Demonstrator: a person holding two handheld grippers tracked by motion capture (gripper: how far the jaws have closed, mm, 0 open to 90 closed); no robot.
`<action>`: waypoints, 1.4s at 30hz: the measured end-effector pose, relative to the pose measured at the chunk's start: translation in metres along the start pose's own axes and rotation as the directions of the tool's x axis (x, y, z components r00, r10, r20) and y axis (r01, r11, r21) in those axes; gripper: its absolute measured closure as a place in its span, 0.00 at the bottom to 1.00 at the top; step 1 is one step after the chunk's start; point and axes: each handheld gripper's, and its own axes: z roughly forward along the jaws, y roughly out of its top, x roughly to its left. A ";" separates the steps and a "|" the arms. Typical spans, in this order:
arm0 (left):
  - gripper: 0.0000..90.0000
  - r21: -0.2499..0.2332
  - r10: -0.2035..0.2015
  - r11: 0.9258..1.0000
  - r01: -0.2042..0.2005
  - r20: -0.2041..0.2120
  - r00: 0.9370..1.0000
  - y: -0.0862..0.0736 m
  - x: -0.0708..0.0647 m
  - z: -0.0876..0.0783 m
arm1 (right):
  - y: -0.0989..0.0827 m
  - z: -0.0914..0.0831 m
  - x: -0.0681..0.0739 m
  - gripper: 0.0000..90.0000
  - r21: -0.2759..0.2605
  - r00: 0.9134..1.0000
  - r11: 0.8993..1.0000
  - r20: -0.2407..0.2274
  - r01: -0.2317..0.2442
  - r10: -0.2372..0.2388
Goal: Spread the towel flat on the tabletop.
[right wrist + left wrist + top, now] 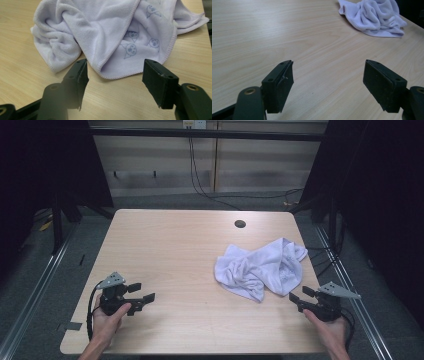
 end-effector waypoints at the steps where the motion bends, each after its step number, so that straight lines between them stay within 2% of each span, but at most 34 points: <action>1: 0.27 0.000 0.000 1.000 0.000 0.000 1.000 0.000 0.000 0.000 | 0.000 -0.002 0.001 0.41 -0.003 1.000 1.000 -0.010 -0.003 0.003; 4: 0.27 0.010 0.005 1.000 -0.005 0.015 1.000 0.001 0.001 0.005 | -0.002 -0.006 0.007 0.40 -0.021 0.998 1.000 -0.065 -0.020 0.018; 5: 0.27 0.010 0.005 1.000 -0.005 0.015 1.000 0.001 0.001 0.005 | -0.002 -0.006 0.007 0.40 -0.021 0.998 1.000 -0.065 -0.020 0.018; 6: 0.27 0.019 0.004 1.000 -0.005 0.018 1.000 0.001 0.001 0.008 | -0.002 -0.007 0.015 0.41 -0.018 0.995 1.000 -0.098 -0.021 0.019; 9: 0.27 0.039 0.013 0.999 -0.014 0.021 1.000 0.001 0.004 0.013 | 0.001 -0.005 0.030 0.42 -0.020 0.992 1.000 -0.129 -0.001 -0.001; 11: 0.27 0.037 0.013 0.999 -0.014 0.021 1.000 0.002 0.006 0.013 | 0.006 -0.001 0.039 0.42 -0.024 0.987 1.000 -0.159 -0.007 0.003; 13: 0.27 0.033 0.009 0.999 -0.010 0.020 1.000 0.002 0.006 0.014 | 0.010 0.002 0.041 0.41 -0.027 0.987 1.000 -0.158 0.003 -0.007; 14: 0.27 0.028 0.009 1.000 -0.009 0.012 1.000 0.003 0.007 0.013 | 0.019 0.009 0.045 0.41 -0.017 0.991 0.999 -0.126 0.039 -0.041; 15: 0.27 0.028 0.009 1.000 -0.009 0.012 1.000 0.003 0.007 0.013 | 0.019 0.009 0.045 0.41 -0.017 0.991 0.999 -0.126 0.039 -0.041; 16: 0.27 0.030 0.013 0.999 -0.013 0.011 1.000 0.003 0.007 0.013 | 0.023 0.012 0.047 0.41 -0.013 0.991 0.998 -0.117 0.058 -0.059; 17: 0.27 0.029 0.016 0.999 -0.016 0.012 1.000 0.003 0.007 0.013 | 0.030 0.018 0.047 0.40 -0.007 0.988 0.996 -0.123 0.088 -0.089; 18: 0.27 0.037 0.030 0.999 -0.031 0.011 0.999 0.003 0.006 0.013 | 0.039 0.026 0.046 0.37 0.011 0.986 0.995 -0.138 0.099 -0.097; 20: 0.27 0.033 0.033 0.999 -0.034 0.014 0.999 0.003 0.004 0.013 | 0.048 0.038 0.041 0.36 0.017 0.985 0.994 -0.137 0.105 -0.102; 22: 0.27 0.029 0.040 0.999 -0.041 0.018 0.999 0.003 0.002 0.012 | 0.052 0.042 0.040 0.34 0.021 0.986 0.995 -0.137 0.100 -0.096; 23: 0.27 0.030 0.045 0.999 -0.045 0.025 0.999 0.002 0.001 0.012 | 0.059 0.054 0.036 0.30 0.046 0.984 0.993 -0.151 0.105 -0.097; 25: 0.26 0.035 0.051 0.998 -0.052 0.031 0.998 0.002 0.000 0.013 | 0.066 0.071 0.032 0.27 0.070 0.985 0.992 -0.147 0.103 -0.092; 26: 0.26 0.038 0.053 0.998 -0.054 0.034 0.998 0.002 0.000 0.013 | 0.071 0.087 0.029 0.23 0.084 0.985 0.992 -0.152 0.095 -0.081; 27: 0.26 0.041 0.054 0.998 -0.055 0.036 0.998 0.003 0.001 0.014 | 0.071 0.087 0.029 0.23 0.084 0.985 0.992 -0.152 0.095 -0.081; 28: 0.26 0.045 0.053 0.997 -0.054 0.036 0.998 0.003 0.002 0.016 | 0.074 0.106 0.027 0.23 0.113 0.984 0.989 -0.156 0.099 -0.081; 29: 0.26 0.047 0.051 0.998 -0.053 0.033 0.998 0.003 0.003 0.017 | 0.073 0.116 0.028 0.24 0.134 0.984 0.985 -0.150 0.114 -0.093; 32: 0.24 0.049 0.044 0.998 -0.046 0.039 0.998 0.003 0.004 0.017 | 0.063 0.141 0.034 0.35 0.207 0.980 0.968 -0.169 0.139 -0.104; 33: 0.24 0.050 0.041 0.998 -0.043 0.036 0.998 0.003 0.004 0.017 | 0.063 0.141 0.034 0.35 0.207 0.980 0.968 -0.169 0.139 -0.104; 34: 0.24 0.046 0.037 0.998 -0.039 0.038 0.999 0.003 0.004 0.016 | 0.062 0.144 0.035 0.42 0.209 0.981 0.969 -0.170 0.129 -0.094; 35: 0.23 0.040 0.038 0.998 -0.039 0.036 0.999 0.003 0.004 0.015 | 0.063 0.142 0.038 0.65 0.215 0.974 0.969 -0.213 0.122 -0.076; 36: 0.23 0.039 0.038 0.998 -0.039 0.040 0.998 0.003 0.004 0.015 | 0.062 0.141 0.040 0.69 0.221 0.973 0.967 -0.218 0.124 -0.075; 37: 0.23 0.039 0.038 0.998 -0.039 0.040 0.998 0.003 0.004 0.015 | 0.062 0.141 0.040 0.69 0.221 0.973 0.967 -0.218 0.124 -0.075; 38: 0.23 0.036 0.037 0.999 -0.039 0.049 0.998 0.003 0.003 0.014 | 0.059 0.140 0.047 0.75 0.214 0.974 0.968 -0.211 0.131 -0.086; 40: 0.23 0.044 0.036 0.998 -0.039 0.058 0.998 0.003 0.002 0.015 | 0.059 0.139 0.054 0.76 0.212 0.969 0.964 -0.221 0.161 -0.114; 41: 0.23 0.044 0.036 0.998 -0.039 0.058 0.998 0.003 0.002 0.015 | 0.059 0.139 0.054 0.76 0.212 0.969 0.964 -0.221 0.161 -0.114; 42: 0.24 0.052 0.036 0.998 -0.040 0.067 0.997 0.004 0.000 0.017 | 0.056 0.139 0.063 0.77 0.201 0.960 0.964 -0.255 0.173 -0.119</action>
